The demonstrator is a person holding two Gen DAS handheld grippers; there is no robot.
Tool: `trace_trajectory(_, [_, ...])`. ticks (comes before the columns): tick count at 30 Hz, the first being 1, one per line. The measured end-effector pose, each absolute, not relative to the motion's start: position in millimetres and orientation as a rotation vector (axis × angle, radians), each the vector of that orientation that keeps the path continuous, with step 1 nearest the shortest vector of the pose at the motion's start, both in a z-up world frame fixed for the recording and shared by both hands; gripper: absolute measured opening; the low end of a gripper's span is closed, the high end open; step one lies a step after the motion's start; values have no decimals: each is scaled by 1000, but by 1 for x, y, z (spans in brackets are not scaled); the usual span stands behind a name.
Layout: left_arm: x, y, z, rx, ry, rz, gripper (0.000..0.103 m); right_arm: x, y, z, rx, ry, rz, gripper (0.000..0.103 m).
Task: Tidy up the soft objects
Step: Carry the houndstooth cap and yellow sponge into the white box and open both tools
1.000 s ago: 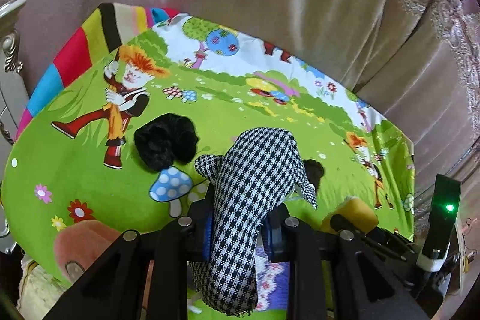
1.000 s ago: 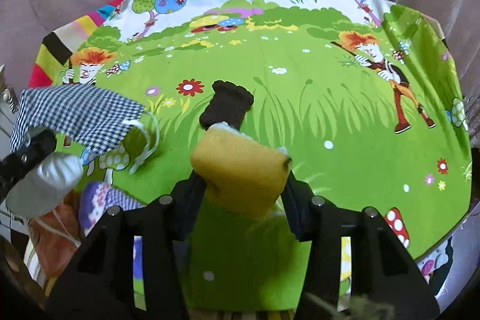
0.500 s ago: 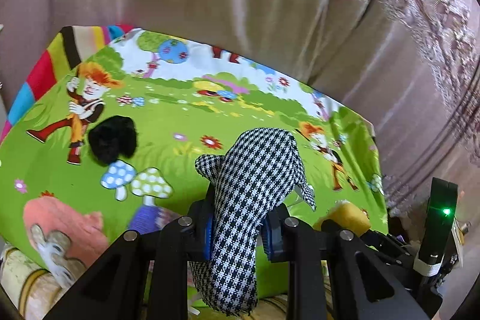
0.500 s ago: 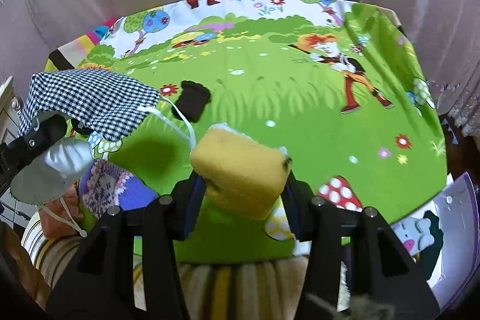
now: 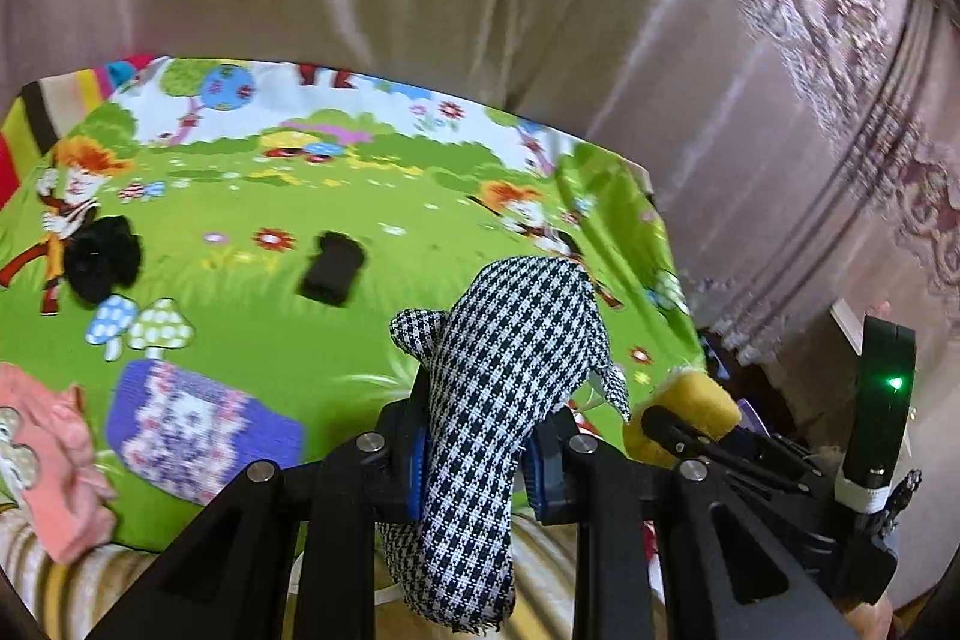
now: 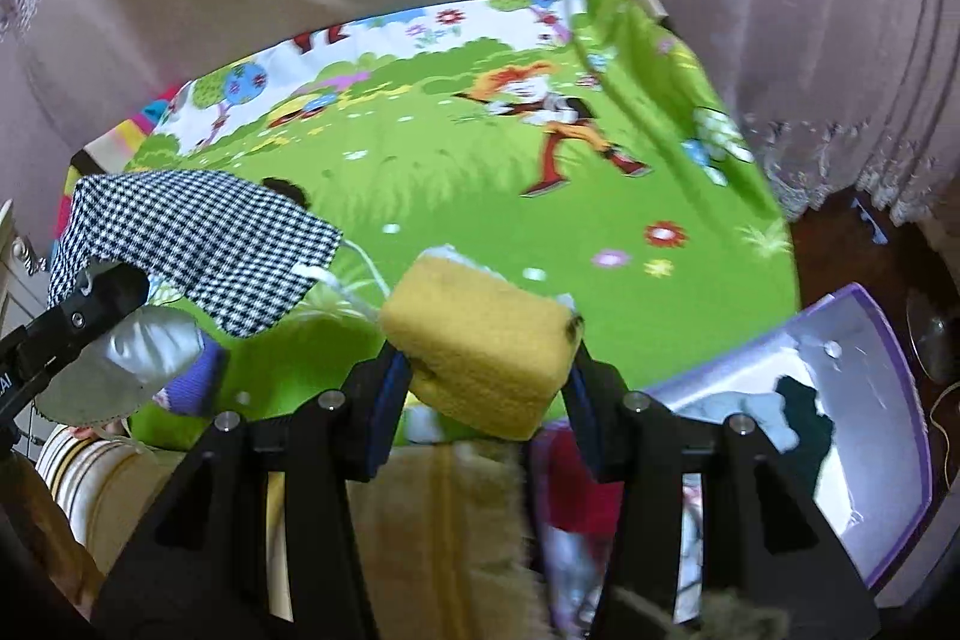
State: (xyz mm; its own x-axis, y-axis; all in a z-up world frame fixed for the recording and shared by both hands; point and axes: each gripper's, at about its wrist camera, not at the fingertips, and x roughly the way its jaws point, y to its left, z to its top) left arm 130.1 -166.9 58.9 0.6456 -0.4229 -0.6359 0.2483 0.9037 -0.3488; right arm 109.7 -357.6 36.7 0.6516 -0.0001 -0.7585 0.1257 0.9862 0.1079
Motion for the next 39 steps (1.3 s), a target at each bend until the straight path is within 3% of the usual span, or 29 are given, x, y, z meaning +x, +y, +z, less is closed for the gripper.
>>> trace_trajectory(26, [51,-358,51,-15,900,-739,25,-25,-558,27,284,868,-417,53])
trace_trajectory(29, [43,-373,47,10,916,-765,25,-33,-570,27,298,866,-434,55])
trace_trajectory(33, [33,-391,42,33,944,-804,26,-39,-580,29,311,851,-450,65])
trace_trajectory(35, [28,-401,39,43,965,-831,29,-43,-584,31,323,841,-455,74])
trace_trajectory(36, [26,-408,36,53,979,-848,37,-44,-586,32,327,836,-454,77])
trace_trajectory(39, [20,-417,30,75,1005,-878,50,-47,-590,35,333,821,-462,78])
